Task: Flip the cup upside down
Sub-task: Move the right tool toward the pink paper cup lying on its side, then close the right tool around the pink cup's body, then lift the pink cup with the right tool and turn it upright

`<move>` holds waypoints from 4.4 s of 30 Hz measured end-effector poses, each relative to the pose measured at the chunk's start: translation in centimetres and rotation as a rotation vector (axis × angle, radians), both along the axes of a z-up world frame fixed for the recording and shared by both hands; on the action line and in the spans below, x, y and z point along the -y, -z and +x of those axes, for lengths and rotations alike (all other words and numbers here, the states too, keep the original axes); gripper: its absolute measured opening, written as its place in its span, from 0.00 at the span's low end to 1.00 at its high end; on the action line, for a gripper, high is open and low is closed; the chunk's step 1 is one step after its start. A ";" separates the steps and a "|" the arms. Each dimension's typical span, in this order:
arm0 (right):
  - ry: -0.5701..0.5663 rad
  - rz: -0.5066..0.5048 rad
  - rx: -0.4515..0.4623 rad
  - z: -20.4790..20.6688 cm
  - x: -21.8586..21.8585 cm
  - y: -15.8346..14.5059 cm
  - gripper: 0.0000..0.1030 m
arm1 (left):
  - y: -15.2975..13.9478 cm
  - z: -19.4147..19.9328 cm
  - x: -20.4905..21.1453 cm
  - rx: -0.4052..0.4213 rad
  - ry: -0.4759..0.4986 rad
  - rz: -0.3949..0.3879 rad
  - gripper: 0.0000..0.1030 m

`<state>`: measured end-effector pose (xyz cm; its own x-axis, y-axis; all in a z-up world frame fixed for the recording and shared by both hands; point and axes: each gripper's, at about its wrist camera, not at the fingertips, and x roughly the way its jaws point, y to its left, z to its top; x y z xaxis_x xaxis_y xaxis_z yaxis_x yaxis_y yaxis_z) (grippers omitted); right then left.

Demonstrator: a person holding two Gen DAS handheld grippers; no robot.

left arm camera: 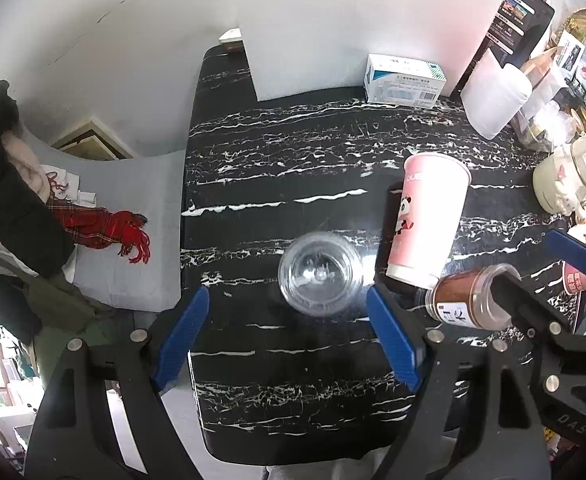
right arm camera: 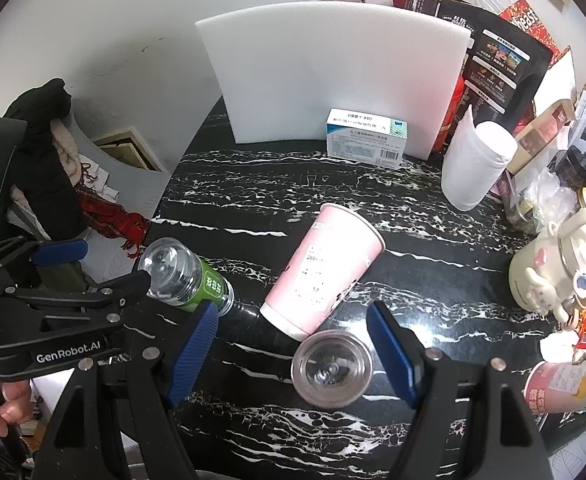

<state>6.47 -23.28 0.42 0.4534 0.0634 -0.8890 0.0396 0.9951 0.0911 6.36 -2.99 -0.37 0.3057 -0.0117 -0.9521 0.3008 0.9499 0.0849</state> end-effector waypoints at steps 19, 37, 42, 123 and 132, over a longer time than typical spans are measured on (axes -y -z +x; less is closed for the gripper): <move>0.074 0.043 -0.083 3.9 2.2 1.7 0.75 | -0.7 3.8 1.1 0.002 0.009 -0.007 0.78; 0.145 0.037 -0.311 10.0 4.6 7.0 0.75 | 0.6 9.6 2.8 0.008 -0.004 0.006 0.78; 0.162 0.038 -0.392 11.2 5.0 8.7 0.75 | 1.2 10.3 3.0 0.005 -0.007 0.021 0.78; 0.119 0.155 -0.398 15.5 2.9 11.2 0.71 | -1.6 10.9 1.5 0.063 -0.074 -0.007 0.78; 0.135 0.144 -0.298 9.6 5.6 4.2 0.71 | -5.4 5.1 2.9 0.108 -0.011 -0.031 0.78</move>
